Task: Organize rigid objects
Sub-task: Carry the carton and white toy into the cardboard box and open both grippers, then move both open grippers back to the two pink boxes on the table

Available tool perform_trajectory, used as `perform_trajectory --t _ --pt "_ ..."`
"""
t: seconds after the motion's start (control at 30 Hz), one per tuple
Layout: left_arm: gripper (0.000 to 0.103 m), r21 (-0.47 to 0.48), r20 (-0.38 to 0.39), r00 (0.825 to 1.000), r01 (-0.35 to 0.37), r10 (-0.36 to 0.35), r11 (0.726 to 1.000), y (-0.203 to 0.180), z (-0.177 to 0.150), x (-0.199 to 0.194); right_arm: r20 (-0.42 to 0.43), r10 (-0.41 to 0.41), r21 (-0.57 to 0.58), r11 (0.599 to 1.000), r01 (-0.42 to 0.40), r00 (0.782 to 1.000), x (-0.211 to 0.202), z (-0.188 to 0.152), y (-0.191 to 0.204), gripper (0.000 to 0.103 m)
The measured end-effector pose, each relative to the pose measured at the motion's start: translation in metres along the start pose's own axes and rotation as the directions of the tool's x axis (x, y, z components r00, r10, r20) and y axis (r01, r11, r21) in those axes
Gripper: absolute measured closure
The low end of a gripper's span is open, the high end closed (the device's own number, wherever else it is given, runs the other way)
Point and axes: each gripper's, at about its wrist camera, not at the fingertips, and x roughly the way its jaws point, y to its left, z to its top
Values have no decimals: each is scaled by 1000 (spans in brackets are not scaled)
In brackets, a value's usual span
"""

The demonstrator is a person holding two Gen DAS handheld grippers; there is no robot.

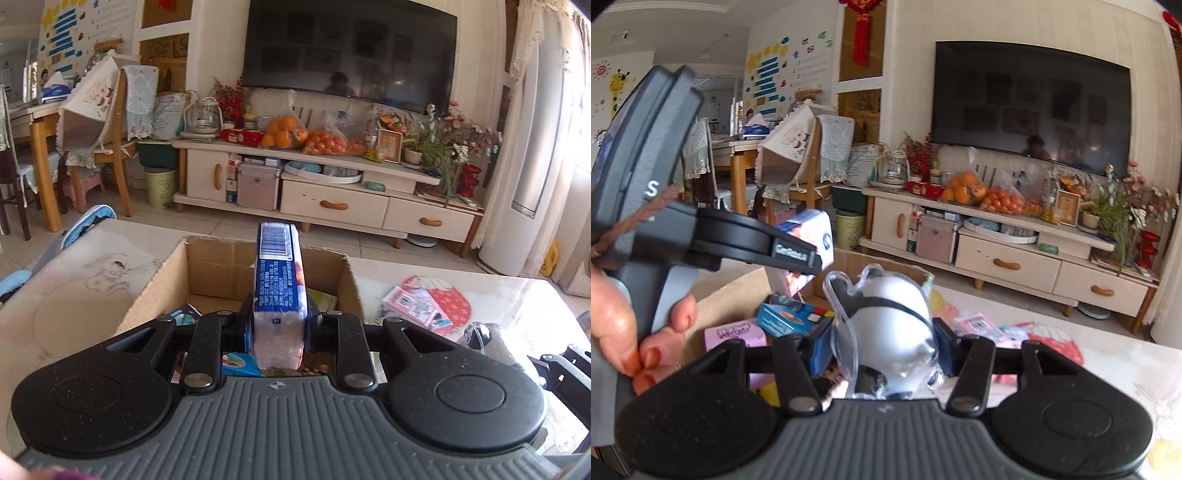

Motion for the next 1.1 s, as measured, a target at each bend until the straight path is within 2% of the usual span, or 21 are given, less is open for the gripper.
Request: perform_trajectory --t 0.23,0.43,0.7,0.73,0.77,0.8,0.83,0.9,0.93,1.1 --pt "75 21 -15 999 -45 45 999 12 5 17 -23 49 -14 999 -50 999 24 4 18 49" --pt "75 3 -15 997 -71 71 997 21 7 19 -50 83 -25 996 -84 995 42 1 34 49" --pt "68 -8 -21 995 -98 97 995 28 12 23 -99 83 -71 993 -90 992 58 -7 51 48" --pt "64 -7 -24 994 -102 102 995 28 11 23 -102 77 -76 993 -85 992 59 -8 52 45" --pt "46 -8 -29 994 -109 108 994 28 11 24 -103 72 -78 994 -80 992 59 -9 54 34" --pt "36 -8 -30 993 -114 113 993 29 12 25 -93 66 -75 994 -73 993 57 -9 54 24" --pt "25 -5 -27 992 -122 122 992 28 12 24 -82 61 -72 995 -67 995 54 -9 52 22" --pt "14 0 -27 991 -131 131 991 28 12 25 -67 50 -67 996 -54 996 49 -9 50 20" --pt "5 -3 -28 991 -133 132 991 28 12 24 -61 41 -66 997 -45 997 47 -10 49 19" --pt "0 -2 -27 990 -135 135 991 25 12 22 -28 -17 -60 998 15 999 35 -12 37 10"
